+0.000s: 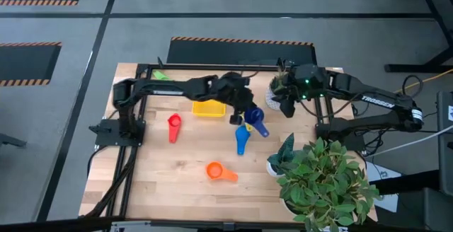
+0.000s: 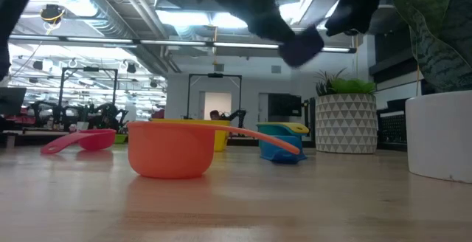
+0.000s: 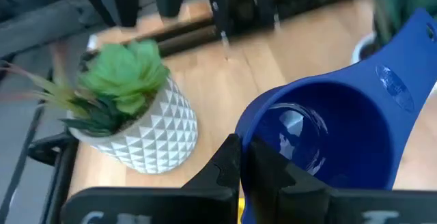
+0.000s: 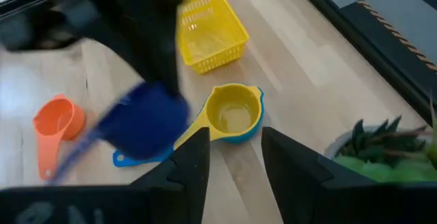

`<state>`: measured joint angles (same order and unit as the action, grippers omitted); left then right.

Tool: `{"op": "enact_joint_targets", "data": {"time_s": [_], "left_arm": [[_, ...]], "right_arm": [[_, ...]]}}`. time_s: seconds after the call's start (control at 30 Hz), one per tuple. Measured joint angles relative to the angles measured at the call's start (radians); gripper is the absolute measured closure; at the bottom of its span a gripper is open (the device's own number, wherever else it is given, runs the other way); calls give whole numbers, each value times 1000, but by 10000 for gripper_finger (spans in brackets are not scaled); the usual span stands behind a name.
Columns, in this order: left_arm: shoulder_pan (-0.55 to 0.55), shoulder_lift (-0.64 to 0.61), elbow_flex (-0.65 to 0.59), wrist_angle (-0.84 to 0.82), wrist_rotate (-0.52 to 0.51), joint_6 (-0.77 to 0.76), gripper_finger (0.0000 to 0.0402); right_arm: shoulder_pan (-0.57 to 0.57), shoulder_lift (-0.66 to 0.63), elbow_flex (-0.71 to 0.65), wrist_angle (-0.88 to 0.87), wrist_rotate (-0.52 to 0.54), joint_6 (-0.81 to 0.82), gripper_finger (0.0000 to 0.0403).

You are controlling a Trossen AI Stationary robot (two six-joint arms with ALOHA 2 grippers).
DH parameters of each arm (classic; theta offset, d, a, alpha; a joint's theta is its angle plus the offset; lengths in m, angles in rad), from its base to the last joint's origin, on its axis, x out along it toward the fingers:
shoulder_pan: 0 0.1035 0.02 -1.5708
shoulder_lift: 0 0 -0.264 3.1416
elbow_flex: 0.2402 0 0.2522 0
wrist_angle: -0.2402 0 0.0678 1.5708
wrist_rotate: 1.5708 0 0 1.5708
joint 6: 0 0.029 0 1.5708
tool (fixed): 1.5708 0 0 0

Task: Nest measuring cups in basket
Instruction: Stack the dark blue measuring cup into the yellow measuring cup

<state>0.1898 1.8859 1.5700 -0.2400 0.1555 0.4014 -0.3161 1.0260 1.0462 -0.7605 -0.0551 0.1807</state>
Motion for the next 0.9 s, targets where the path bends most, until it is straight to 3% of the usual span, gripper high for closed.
{"op": "enact_joint_targets", "data": {"time_s": [0.13, 0.3, 0.9], "left_arm": [[31, 85, 78, -97, -3, 101, 396], [67, 133, 86, -113, -4, 188, 396], [100, 173, 88, -155, -13, 214, 382]], "right_arm": [[0, -4, 0, -37, 1, 24, 265], [0, 2, -1, -47, 1, 23, 265], [1, 1, -1, -44, 1, 23, 265]]}}
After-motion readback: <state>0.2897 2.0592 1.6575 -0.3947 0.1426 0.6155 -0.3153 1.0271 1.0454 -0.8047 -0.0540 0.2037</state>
